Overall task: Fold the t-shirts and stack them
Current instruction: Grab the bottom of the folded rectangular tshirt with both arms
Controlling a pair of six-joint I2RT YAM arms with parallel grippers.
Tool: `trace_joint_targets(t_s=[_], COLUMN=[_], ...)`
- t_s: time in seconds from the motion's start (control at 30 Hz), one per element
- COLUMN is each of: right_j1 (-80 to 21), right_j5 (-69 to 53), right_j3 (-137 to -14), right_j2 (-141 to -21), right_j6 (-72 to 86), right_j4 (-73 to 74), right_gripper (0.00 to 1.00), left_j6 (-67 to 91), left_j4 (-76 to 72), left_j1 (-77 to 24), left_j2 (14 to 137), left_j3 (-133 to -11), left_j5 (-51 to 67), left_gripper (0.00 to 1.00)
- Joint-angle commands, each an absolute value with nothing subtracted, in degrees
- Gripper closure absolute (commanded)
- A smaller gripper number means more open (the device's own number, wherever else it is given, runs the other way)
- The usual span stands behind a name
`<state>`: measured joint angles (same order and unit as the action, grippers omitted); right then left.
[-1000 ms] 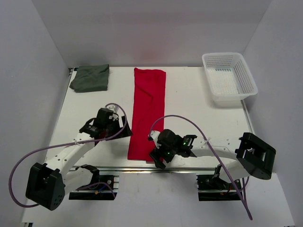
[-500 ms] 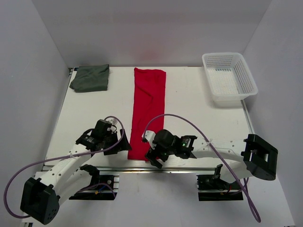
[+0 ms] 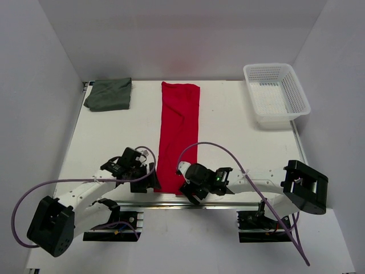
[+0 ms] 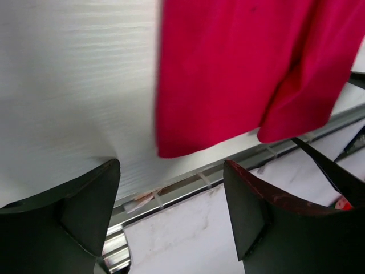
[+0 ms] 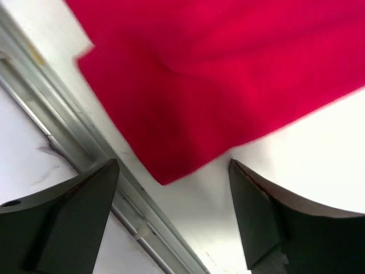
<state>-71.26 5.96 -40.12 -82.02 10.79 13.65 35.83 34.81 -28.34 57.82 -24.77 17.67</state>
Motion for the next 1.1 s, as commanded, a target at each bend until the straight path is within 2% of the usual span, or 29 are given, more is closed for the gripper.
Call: trace_joint_targets(t_s=[0.0,0.13,0.2,0.27,0.3,0.5,0.6,0.67,0.8,0.87,0.93,0.97,1.03,1.07], right_j1=[-71.28,-71.28,-71.19,-71.19,-71.10,-71.01,-71.10,-71.01,-71.01,-70.93,-70.93,-70.93,-70.75,-70.75], right_j5=[8.18,7.56,7.38,7.47,7.73,7.82,6.60,5.90,5.89,5.98,6.24,6.41,6.77,6.85], right_j3=[-38.59,-38.06,-37.71,-37.53,-37.62,-37.44,-37.27,-37.18,-36.83,-36.74,-36.65,-36.56,-36.56,-36.39], right_j2=[-81.48,-81.56,-81.56,-81.74,-81.91,-83.06,-82.97,-82.88,-82.97,-82.88,-82.88,-82.71,-82.71,-82.44], right_j6=[16.08,17.05,17.31,17.66,18.01,19.77,20.39,20.74,20.92,21.01,21.27,21.27,21.53,21.45], right_j4=[12.66,10.46,9.32,8.62,8.18,7.56,7.12,6.42,6.50,6.42,6.50,6.76,7.29,7.21], right_gripper=[0.20,0.29,0.38,0.44,0.46,0.50,0.57,0.60,0.63,0.63,0.65,0.65,0.65,0.65], left_j6=[34.54,34.01,34.01,34.01,34.01,34.54,34.54,34.54,35.07,35.07,35.07,35.07,35.68,35.68], left_j4=[30.94,31.64,31.64,31.64,32.42,30.15,30.76,31.38,31.90,31.90,32.43,34.78,37.25,38.92], left_j1=[-29.53,-31.37,-31.99,-33.13,-33.13,-35.24,-36.30,-36.30,-36.91,-36.91,-37.44,-37.44,-37.44,-37.44], left_j2=[60.29,61.61,61.61,61.61,61.61,66.52,67.68,68.38,69.43,70.74,71.27,71.28,71.28,70.76], left_j3=[-23.21,-23.81,-23.82,-23.82,-23.30,-23.29,-24.43,-25.04,-26.27,-26.81,-27.42,-28.12,-29.88,-30.40], left_j5=[20.21,17.85,17.84,16.71,16.00,14.16,13.54,11.43,9.59,9.58,8.35,7.74,6.16,6.15], left_gripper=[0.18,0.25,0.30,0.31,0.35,0.48,0.59,0.72,0.80,0.89,0.88,0.75,0.60,0.50])
